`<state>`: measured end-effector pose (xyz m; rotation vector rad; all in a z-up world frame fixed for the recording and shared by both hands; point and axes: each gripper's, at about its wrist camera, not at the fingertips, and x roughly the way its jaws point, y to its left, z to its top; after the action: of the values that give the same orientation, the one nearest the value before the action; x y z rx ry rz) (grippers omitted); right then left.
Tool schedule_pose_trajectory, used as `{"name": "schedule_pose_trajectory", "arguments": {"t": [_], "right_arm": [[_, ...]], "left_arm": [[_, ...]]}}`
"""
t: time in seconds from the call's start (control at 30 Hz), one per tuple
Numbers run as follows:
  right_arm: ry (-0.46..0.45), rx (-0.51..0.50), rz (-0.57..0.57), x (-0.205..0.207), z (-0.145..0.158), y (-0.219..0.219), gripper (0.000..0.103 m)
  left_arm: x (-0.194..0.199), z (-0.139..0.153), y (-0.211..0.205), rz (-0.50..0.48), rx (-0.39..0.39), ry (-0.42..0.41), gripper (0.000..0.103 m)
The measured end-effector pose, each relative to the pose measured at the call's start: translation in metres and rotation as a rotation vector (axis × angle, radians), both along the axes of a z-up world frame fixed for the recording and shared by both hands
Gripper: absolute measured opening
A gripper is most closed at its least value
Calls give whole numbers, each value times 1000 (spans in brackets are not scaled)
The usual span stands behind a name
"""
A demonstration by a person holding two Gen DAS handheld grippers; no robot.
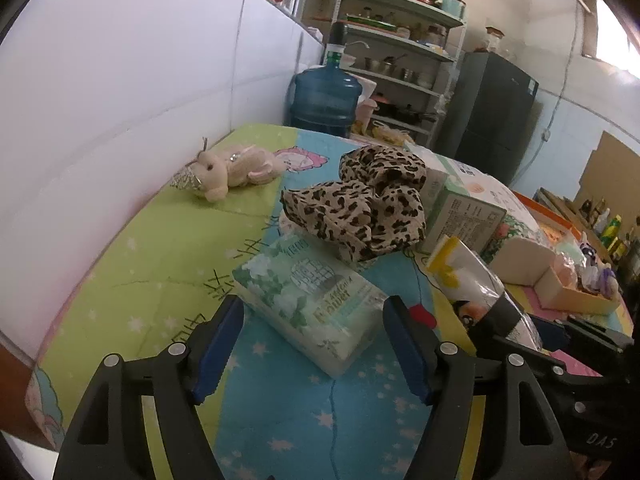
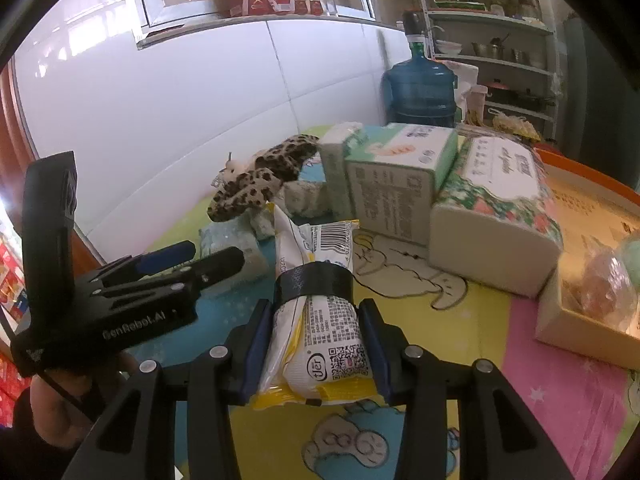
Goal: Organize soft objects
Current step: 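Grasp the yellow-wrapped bread roll with the right gripper while the left grasps the green tissue pack, then carry the tissue pack and bread roll over the tray with both grippers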
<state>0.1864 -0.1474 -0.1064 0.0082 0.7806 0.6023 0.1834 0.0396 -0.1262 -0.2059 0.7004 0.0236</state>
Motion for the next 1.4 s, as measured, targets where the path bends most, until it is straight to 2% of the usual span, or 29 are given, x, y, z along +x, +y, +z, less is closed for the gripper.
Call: {"name": "schedule_pose_trajectory", "arguments": {"t": [0.23,0.4,0.57,0.67,0.8,0.93,1.07,1.23,1.4], "right_arm": [[19,48,-4,5,-3,-21,45],[33,93,-4,5,-4,-33,45],[34,128,13,6,-4,-37,45],[37,133,28,7,-4,-36,45],[34,138,44,4,-4,-37,45],[28,143,47,2,-4,-39,45],[24,144,43,-1,-3,-39,45],[29,143,37,-6,-2,-37,45],[44,151,35,-13,-4,-34,45]], "left_arm": [[9,-7,-14,15,12,41,74],[27,-5,-21,14,36,105,76],[44,-7,-24,20,69,169,77],[48,-6,-23,16,76,178,77],[48,-6,-13,15,60,168,77],[41,-7,-3,13,29,139,68],[30,-7,4,15,9,110,64],[16,-6,14,34,-20,76,63],[-2,3,18,52,-16,30,63]]}}
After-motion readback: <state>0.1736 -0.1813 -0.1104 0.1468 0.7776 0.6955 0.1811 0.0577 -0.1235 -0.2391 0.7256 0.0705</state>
